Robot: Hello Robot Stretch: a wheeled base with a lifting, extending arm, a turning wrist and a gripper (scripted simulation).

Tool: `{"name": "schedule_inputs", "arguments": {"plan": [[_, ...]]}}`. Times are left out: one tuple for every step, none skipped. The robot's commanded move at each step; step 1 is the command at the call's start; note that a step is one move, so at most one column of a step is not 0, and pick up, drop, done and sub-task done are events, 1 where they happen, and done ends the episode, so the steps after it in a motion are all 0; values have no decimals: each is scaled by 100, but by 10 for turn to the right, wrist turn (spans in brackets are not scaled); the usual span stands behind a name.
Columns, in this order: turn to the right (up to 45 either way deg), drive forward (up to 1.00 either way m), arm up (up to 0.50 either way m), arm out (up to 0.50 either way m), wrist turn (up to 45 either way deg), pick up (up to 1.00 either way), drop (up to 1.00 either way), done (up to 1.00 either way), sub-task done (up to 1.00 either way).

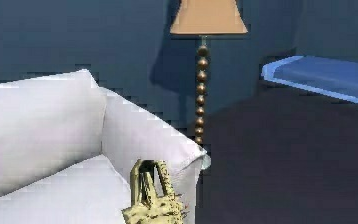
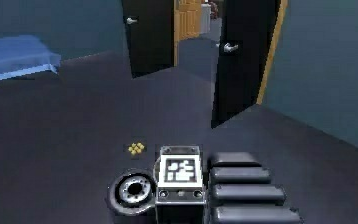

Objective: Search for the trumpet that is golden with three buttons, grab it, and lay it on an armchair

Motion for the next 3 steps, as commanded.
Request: {"name": "schedule_inputs", "arguments": {"plan": [[-450, 0, 0, 0, 0, 0, 0, 0, 0], [-450, 0, 0, 0, 0, 0, 0, 0, 0], [-360, 0, 0, 0, 0, 0, 0, 0, 0]]}}
